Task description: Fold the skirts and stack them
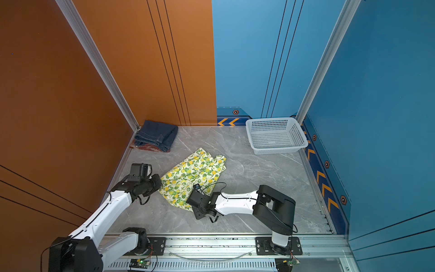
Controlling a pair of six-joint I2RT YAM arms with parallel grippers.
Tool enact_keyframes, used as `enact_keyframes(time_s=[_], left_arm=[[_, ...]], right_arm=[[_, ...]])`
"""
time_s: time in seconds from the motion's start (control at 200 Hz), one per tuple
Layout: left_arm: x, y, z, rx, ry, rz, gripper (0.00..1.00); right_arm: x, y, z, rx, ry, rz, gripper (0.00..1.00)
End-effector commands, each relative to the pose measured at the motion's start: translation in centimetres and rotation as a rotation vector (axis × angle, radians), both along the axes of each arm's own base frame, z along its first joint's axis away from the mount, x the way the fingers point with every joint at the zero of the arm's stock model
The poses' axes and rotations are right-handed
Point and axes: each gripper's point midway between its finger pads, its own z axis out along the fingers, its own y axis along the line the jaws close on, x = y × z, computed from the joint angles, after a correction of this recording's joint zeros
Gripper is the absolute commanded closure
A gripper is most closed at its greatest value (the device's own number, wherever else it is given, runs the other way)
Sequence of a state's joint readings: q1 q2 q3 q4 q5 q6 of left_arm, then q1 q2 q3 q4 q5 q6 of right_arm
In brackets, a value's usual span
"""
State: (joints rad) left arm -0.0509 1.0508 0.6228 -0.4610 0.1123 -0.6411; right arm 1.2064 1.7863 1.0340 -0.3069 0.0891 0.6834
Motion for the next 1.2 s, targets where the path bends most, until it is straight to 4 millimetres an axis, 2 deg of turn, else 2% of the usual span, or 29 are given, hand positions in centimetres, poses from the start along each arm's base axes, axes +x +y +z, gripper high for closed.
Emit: enact_keyframes(time_s=[0.0,0.11,0.235,0.401,0.476,0.556,0.656,0.686,0.716,0.746,0.786,0.801,0.841,0.886,1.006,1.192], left_arm=[[-0.1,0.2,0.1,-0.015,-0.013,0.014,1.00],[0.0,0.0,0.3,-0.024,-0.020,0.013,1.00],[0.4,-0.3,1.0,-0.050,-0.036,0.008,1.00],[0.7,-0.9,2.5,-0.091,-0.070,0.001,1.00],[0.5,-1.0,2.7,-0.099,-0.072,0.002,1.00],[-0.2,-1.1,2.0,-0.115,-0.057,0.008,1.00],[-1.7,-1.6,-0.1,-0.150,-0.013,0.019,1.00],[-2.2,-1.7,-0.9,-0.157,0.001,0.023,0.95],[-2.9,-1.8,-1.7,-0.161,0.019,0.026,0.84],[-3.5,-1.8,-2.4,-0.162,0.035,0.029,0.69],[-4.3,-1.8,-3.2,-0.165,0.055,0.036,0.53],[-4.6,-1.7,-3.5,-0.164,0.061,0.038,0.49],[-5.2,-1.7,-4.0,-0.162,0.075,0.045,0.42],[-5.7,-1.7,-4.4,-0.156,0.082,0.053,0.37],[-6.2,-1.8,-4.7,-0.132,0.089,0.055,0.32],[-6.2,-2.7,-4.7,-0.078,0.096,-0.012,0.34]], right_arm=[[-0.6,0.1,-0.5,-0.021,0.045,-0.014,0.64],[0.2,-0.6,0.3,-0.014,0.006,-0.046,1.00],[2.0,-2.7,3.0,0.047,-0.038,-0.126,1.00],[4.4,-7.0,7.7,0.122,-0.120,-0.233,1.00],[5.0,-9.3,9.1,0.121,-0.158,-0.267,1.00],[5.2,-11.4,9.3,0.131,-0.162,-0.307,1.00],[4.8,-13.8,7.8,0.115,-0.140,-0.354,1.00],[4.6,-14.5,7.3,0.109,-0.132,-0.366,1.00],[4.5,-15.1,6.9,0.106,-0.127,-0.374,1.00],[4.2,-15.6,6.6,0.105,-0.123,-0.382,0.92],[4.0,-16.4,6.3,0.101,-0.122,-0.400,0.73],[4.0,-16.7,6.3,0.102,-0.124,-0.408,0.65],[3.9,-17.3,6.4,0.111,-0.128,-0.425,0.53],[3.8,-17.8,6.5,0.119,-0.131,-0.444,0.45],[3.9,-18.3,6.5,0.138,-0.123,-0.471,0.39],[3.7,-17.6,5.4,0.150,-0.068,-0.482,0.38]])
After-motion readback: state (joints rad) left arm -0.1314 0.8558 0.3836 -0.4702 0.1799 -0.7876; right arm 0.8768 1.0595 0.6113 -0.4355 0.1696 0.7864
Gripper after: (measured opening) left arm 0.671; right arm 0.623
